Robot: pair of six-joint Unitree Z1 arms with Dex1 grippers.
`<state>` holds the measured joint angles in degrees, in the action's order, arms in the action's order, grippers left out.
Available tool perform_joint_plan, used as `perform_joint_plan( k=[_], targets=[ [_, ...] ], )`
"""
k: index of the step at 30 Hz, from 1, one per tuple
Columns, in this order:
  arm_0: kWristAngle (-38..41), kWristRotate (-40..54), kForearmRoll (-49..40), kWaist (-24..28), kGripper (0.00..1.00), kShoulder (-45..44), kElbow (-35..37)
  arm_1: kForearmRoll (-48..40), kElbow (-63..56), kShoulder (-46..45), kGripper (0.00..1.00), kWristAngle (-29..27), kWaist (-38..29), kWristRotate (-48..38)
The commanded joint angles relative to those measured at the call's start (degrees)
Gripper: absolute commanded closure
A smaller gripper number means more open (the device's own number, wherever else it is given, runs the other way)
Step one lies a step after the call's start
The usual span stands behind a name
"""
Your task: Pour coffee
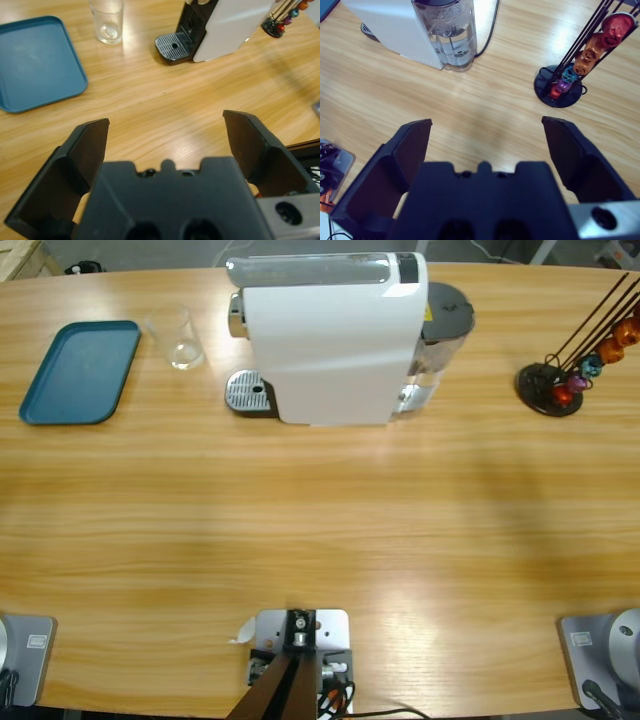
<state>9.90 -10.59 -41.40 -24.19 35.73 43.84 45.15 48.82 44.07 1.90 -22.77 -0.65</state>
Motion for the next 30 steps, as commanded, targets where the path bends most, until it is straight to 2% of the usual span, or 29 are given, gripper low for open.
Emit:
perform_joint_plan(
  k=[1, 3, 6, 8, 13, 19, 22, 23, 28, 30],
  targets=[
    [3.0, -7.0, 1.8, 0.6, 0.018, 14.7, 10.8, 0.7, -1.6, 2.3, 0.000, -0.9, -0.5, 0.6],
    [8.2, -8.6, 2.4, 3.7, 0.009, 22.2, 15.0, 0.8, -1.3, 3.7, 0.000, -0.9, -0.5, 0.6],
    [20.9, -12.5, 6.4, 8.6, 0.010, 35.3, 21.9, 1.0, -1.1, 4.9, 0.000, -0.9, -0.5, 0.6],
    [21.1, -15.1, 7.9, 9.2, 0.009, 41.3, 25.9, 1.0, -1.2, 4.5, 0.000, -0.9, -0.5, 0.6],
    [21.6, -21.5, 14.8, 7.6, 0.032, 52.1, 31.6, 1.0, -1.6, 1.8, 0.000, -0.9, -0.5, 0.6],
    [22.1, -23.2, 15.5, 3.0, 0.070, 62.0, 36.8, 0.9, -1.7, 1.4, 0.000, -0.9, -0.5, 0.6],
    [25.0, -23.4, 15.5, 2.6, 0.259, 66.0, 37.2, 0.9, -1.6, 1.8, 0.000, -0.9, -0.5, 0.6],
    [27.2, -23.5, 15.5, 2.6, 0.285, 67.5, 37.4, 0.9, -1.6, 2.1, 0.000, -0.9, -0.5, 0.6],
    [36.0, -23.3, 15.5, 2.4, 0.281, 73.5, 39.8, 0.9, -1.5, 2.4, 0.000, -0.9, -0.5, 0.6],
    [36.8, -23.4, 15.5, 2.0, 0.280, 74.2, 41.1, 0.9, -1.5, 2.4, 0.000, -0.9, -0.5, 0.6]
  ],
)
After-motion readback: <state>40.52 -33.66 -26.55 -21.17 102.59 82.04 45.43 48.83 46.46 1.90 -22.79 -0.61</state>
